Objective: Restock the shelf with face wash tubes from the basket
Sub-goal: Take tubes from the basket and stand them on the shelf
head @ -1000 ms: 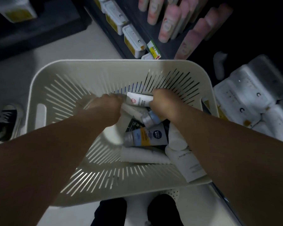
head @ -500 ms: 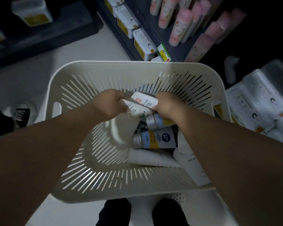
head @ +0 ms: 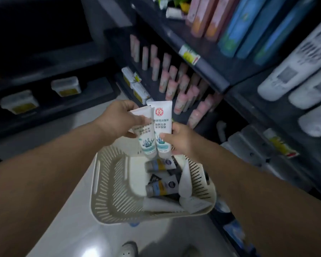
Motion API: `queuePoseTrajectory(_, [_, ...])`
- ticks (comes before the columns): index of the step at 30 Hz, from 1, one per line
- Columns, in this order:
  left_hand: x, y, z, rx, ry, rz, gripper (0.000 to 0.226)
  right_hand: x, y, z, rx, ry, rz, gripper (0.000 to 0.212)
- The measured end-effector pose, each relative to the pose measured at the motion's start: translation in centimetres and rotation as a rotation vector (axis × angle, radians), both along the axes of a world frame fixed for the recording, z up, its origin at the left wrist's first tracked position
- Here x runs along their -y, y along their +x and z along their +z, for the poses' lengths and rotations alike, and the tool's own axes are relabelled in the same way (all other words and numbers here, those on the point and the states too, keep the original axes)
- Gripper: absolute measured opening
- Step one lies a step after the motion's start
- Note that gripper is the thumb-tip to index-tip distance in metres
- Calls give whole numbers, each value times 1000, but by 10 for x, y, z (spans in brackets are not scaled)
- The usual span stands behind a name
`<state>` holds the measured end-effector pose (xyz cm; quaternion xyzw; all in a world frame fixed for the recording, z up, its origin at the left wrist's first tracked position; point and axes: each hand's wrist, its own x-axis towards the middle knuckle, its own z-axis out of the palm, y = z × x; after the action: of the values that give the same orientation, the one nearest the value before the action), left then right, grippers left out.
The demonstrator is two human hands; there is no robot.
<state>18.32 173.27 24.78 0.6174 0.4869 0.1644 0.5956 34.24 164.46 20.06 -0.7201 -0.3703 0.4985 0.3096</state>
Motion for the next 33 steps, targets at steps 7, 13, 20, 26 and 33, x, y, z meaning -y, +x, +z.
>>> queuePoseTrajectory(7, [19, 15, 139, 156, 115, -12, 20, 28, 14, 137, -85, 64, -59, 26])
queuePoseTrajectory(13, [45, 40, 242, 213, 257, -143, 18, 71, 37, 245, 38, 172, -72, 26])
queuePoseTrajectory(20, [85, 77, 325, 253, 367, -257, 17, 122, 67, 325, 139, 283, -138, 30])
queuePoseTrajectory(26, [120, 110, 378, 289, 402, -386, 25, 173, 91, 373, 192, 360, -209, 35])
queuePoseTrajectory(33, [176, 151, 421, 367, 460, -556, 12, 249, 114, 411, 187, 441, -325, 38])
